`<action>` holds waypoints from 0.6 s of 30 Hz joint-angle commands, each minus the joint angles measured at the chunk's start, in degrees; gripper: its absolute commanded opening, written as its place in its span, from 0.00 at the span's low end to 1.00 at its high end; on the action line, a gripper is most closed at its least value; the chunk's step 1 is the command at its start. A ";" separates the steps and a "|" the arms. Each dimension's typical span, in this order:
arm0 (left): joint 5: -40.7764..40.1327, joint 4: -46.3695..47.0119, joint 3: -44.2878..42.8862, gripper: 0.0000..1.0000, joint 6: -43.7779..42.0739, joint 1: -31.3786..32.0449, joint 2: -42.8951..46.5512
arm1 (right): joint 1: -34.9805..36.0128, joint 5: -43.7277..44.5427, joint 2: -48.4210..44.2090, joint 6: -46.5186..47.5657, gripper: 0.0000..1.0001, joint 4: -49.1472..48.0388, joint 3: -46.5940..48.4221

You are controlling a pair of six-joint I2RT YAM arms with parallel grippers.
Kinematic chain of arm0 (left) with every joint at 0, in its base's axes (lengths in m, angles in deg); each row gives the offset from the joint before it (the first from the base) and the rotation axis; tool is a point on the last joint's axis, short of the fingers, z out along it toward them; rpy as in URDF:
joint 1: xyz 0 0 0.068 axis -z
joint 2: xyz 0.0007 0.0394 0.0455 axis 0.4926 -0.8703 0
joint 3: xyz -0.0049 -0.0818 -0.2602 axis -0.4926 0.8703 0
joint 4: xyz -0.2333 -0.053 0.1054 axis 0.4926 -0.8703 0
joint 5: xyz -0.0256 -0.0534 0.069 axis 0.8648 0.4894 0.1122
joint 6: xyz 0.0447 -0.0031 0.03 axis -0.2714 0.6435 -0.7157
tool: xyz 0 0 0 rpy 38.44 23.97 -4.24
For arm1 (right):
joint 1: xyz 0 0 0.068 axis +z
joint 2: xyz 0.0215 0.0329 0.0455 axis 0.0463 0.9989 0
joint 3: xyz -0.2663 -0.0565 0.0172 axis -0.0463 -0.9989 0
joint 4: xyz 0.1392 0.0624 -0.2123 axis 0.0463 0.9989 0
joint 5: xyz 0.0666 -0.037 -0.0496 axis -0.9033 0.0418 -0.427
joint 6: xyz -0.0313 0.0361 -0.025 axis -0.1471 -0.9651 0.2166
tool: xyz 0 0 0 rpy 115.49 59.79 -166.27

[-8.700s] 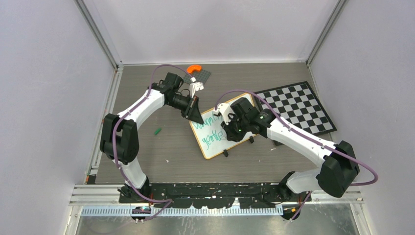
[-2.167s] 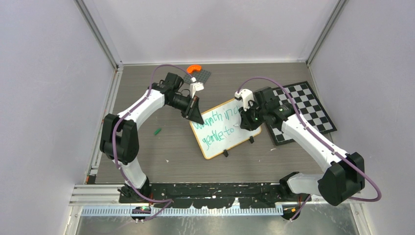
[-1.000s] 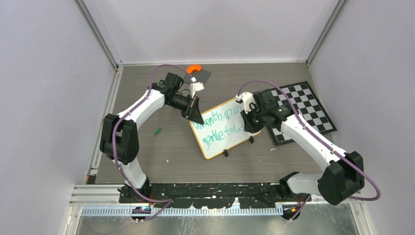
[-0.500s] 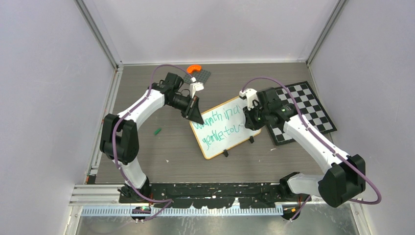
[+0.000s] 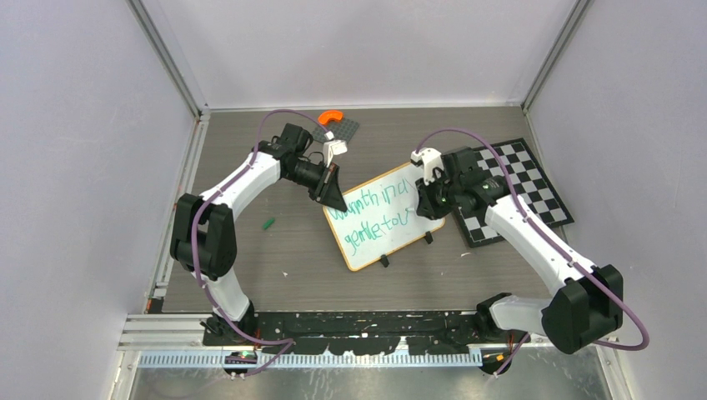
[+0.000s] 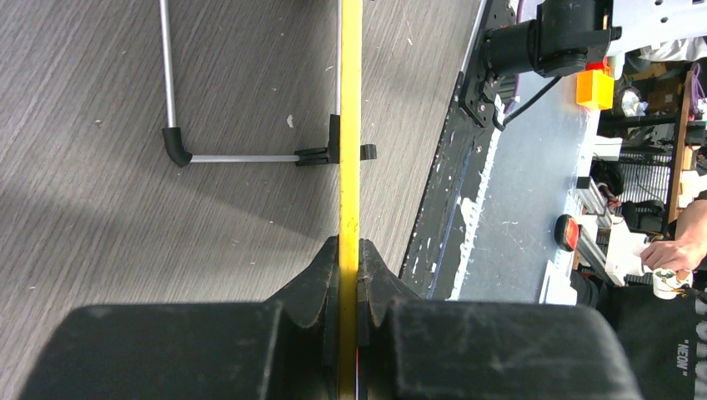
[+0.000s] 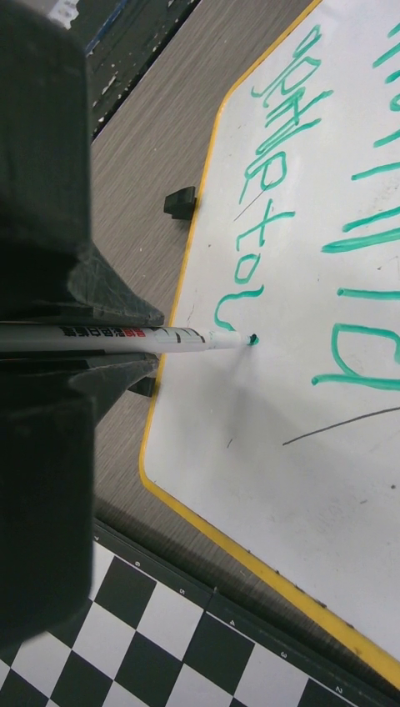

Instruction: Write a sentence on the whiteboard

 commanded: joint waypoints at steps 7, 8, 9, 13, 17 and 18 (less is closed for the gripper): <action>-0.52 -0.82 -0.35 0.00 -1.47 0.45 1.96 | -0.27 1.14 2.80 4.06 0.00 1.73 -0.61; -0.50 -0.82 -0.35 0.00 -1.45 0.45 2.04 | -0.27 1.58 2.80 4.44 0.00 2.14 -0.39; -0.52 -0.84 -0.29 0.00 -1.46 0.45 2.10 | -0.28 1.95 2.76 4.85 0.00 2.58 -0.08; -0.53 -0.88 -0.30 0.00 -1.45 0.45 2.06 | -0.27 3.59 2.17 6.72 0.00 5.29 2.11; -0.26 -0.91 -0.38 0.00 -1.45 0.45 2.06 | -0.26 2.27 -0.04 7.27 0.00 7.30 4.52; -0.17 -0.91 -0.37 0.00 -1.42 0.45 1.99 | -0.32 1.78 -0.61 7.04 0.00 7.40 4.83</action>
